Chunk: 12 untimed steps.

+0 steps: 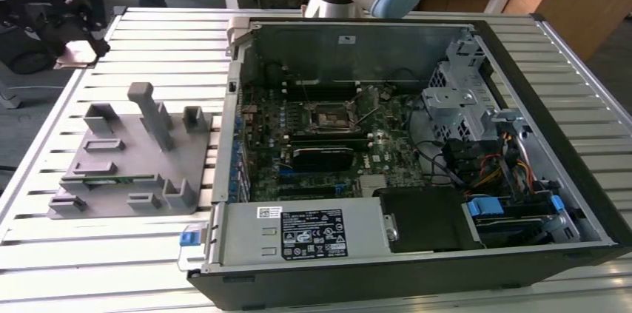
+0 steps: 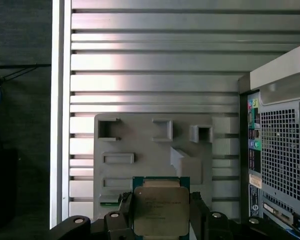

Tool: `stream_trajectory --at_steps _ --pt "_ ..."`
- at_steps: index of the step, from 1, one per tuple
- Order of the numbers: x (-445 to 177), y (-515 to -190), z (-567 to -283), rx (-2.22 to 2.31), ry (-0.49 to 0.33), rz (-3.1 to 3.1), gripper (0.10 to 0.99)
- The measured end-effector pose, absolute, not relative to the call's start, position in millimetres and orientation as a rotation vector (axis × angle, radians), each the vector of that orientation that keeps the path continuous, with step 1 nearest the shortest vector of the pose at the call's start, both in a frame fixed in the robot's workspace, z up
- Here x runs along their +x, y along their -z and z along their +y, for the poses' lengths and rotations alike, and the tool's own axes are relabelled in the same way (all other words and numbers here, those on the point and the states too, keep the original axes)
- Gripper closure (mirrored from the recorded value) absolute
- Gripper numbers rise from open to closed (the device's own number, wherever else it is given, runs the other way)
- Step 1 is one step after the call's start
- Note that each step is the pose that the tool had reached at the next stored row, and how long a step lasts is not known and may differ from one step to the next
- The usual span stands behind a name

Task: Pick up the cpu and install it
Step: 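Pick up the cpu and move it towards the insertion slot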

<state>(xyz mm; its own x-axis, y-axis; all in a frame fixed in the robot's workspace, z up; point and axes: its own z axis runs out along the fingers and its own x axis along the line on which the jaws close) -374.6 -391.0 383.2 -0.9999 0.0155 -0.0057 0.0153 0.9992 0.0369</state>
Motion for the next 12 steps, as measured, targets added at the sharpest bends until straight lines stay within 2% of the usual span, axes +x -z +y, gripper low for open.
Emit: stream_trajectory --at_steps 12 --pt "-340.6 -382.8 -391.0 0.024 -0.077 3.135 0.549"
